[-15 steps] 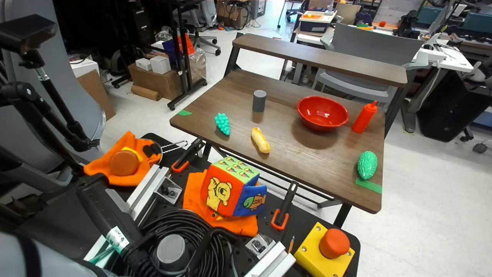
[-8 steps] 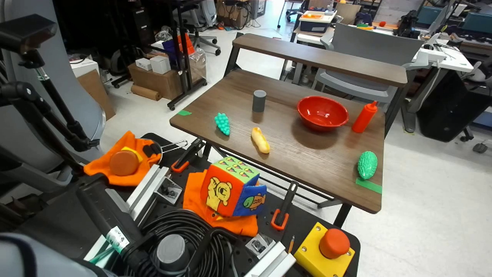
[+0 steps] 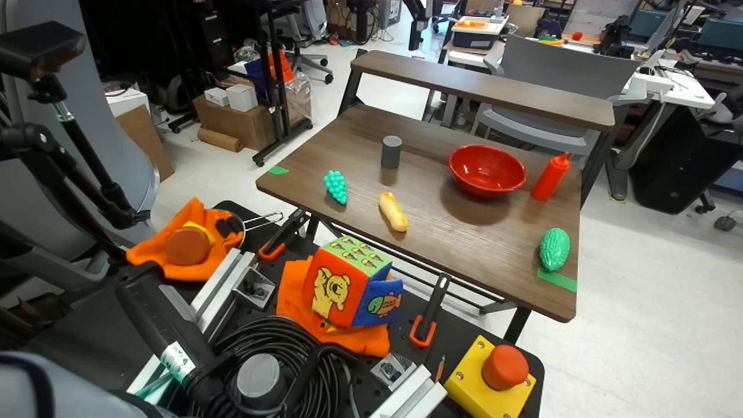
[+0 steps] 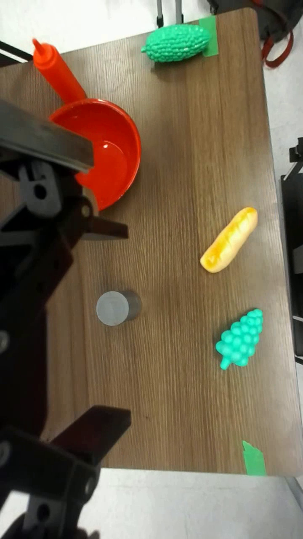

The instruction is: Put the gray object in the bowl

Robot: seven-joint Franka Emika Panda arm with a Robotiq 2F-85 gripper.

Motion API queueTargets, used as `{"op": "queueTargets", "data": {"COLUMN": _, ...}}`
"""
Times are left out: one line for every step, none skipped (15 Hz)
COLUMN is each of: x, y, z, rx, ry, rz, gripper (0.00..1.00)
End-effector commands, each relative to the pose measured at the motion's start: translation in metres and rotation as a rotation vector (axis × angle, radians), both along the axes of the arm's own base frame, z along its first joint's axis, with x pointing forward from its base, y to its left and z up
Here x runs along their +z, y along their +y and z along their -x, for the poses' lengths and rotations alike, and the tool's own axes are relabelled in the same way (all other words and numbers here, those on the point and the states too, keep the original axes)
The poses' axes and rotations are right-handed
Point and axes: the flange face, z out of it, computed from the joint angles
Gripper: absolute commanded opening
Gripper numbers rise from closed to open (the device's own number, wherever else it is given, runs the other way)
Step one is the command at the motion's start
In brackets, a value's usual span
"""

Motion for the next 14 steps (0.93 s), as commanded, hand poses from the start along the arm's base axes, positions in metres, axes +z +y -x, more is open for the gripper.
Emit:
{"op": "queueTargets", "data": {"x": -0.044, "y": 0.005, "z": -0.046, "rx": -0.013, "ry": 0.028, "rz": 0.075, "gripper": 1.0}}
{"op": "queueTargets", "data": {"x": -0.057, "y": 0.005, "z": -0.054, "rx": -0.019, "ry": 0.036, "rz": 0.099, "gripper": 1.0}}
{"op": "queueTargets", "data": {"x": -0.073, "y": 0.005, "z": -0.062, "rx": -0.025, "ry": 0.05, "rz": 0.117, "gripper": 1.0}}
{"op": "queueTargets", "data": {"x": -0.086, "y": 0.005, "z": -0.068, "rx": -0.028, "ry": 0.065, "rz": 0.128, "gripper": 1.0}}
{"op": "queueTargets", "data": {"x": -0.101, "y": 0.006, "z": -0.074, "rx": -0.028, "ry": 0.081, "rz": 0.132, "gripper": 1.0}}
{"op": "queueTargets", "data": {"x": -0.115, "y": 0.008, "z": -0.08, "rx": -0.018, "ry": 0.096, "rz": 0.132, "gripper": 1.0}}
{"op": "queueTargets", "data": {"x": -0.127, "y": 0.01, "z": -0.084, "rx": -0.013, "ry": 0.108, "rz": 0.137, "gripper": 1.0}}
{"op": "queueTargets", "data": {"x": -0.139, "y": 0.011, "z": -0.089, "rx": -0.011, "ry": 0.12, "rz": 0.141, "gripper": 1.0}}
{"op": "queueTargets", "data": {"x": -0.15, "y": 0.013, "z": -0.093, "rx": -0.008, "ry": 0.134, "rz": 0.146, "gripper": 1.0}}
{"op": "queueTargets", "data": {"x": -0.161, "y": 0.015, "z": -0.096, "rx": -0.009, "ry": 0.152, "rz": 0.156, "gripper": 1.0}}
{"op": "queueTargets", "data": {"x": -0.171, "y": 0.017, "z": -0.099, "rx": -0.007, "ry": 0.167, "rz": 0.162, "gripper": 1.0}}
{"op": "queueTargets", "data": {"x": -0.18, "y": 0.02, "z": -0.101, "rx": -0.002, "ry": 0.188, "rz": 0.166, "gripper": 1.0}}
{"op": "queueTargets", "data": {"x": -0.19, "y": 0.024, "z": -0.102, "rx": 0.005, "ry": 0.206, "rz": 0.165, "gripper": 1.0}}
{"op": "queueTargets", "data": {"x": -0.2, "y": 0.027, "z": -0.103, "rx": 0.006, "ry": 0.222, "rz": 0.174, "gripper": 1.0}}
